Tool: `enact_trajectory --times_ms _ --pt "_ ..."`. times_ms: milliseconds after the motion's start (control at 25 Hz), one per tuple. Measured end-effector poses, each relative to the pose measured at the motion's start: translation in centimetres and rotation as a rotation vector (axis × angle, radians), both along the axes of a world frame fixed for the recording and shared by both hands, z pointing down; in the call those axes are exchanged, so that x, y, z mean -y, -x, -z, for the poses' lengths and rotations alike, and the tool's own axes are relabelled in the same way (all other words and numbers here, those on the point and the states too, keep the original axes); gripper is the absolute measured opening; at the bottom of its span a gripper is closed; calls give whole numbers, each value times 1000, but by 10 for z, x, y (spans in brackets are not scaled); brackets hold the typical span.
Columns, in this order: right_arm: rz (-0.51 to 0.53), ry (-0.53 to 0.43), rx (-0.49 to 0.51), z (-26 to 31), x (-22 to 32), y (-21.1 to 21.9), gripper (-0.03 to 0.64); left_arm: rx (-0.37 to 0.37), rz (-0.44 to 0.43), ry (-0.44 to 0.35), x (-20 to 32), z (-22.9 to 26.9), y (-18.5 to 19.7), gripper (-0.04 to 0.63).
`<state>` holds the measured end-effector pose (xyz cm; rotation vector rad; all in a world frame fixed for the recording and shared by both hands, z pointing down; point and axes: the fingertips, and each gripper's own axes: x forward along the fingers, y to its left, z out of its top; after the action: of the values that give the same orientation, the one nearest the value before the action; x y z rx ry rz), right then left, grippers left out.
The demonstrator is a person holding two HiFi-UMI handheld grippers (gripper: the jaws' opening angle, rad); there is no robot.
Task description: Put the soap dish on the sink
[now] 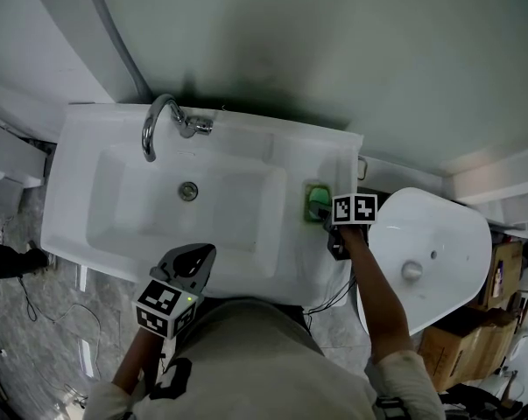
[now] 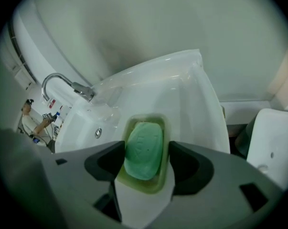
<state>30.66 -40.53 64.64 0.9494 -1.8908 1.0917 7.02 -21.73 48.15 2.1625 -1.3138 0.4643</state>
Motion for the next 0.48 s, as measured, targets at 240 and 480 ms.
enact_trajectory --times_ms 240,480 --pt "-62 -26 -6 0 7 3 298 11 28 -3 0 0 8 18" --pt "-62 -52 -18 1 16 12 304 16 50 -2 -4 -2 15 18"
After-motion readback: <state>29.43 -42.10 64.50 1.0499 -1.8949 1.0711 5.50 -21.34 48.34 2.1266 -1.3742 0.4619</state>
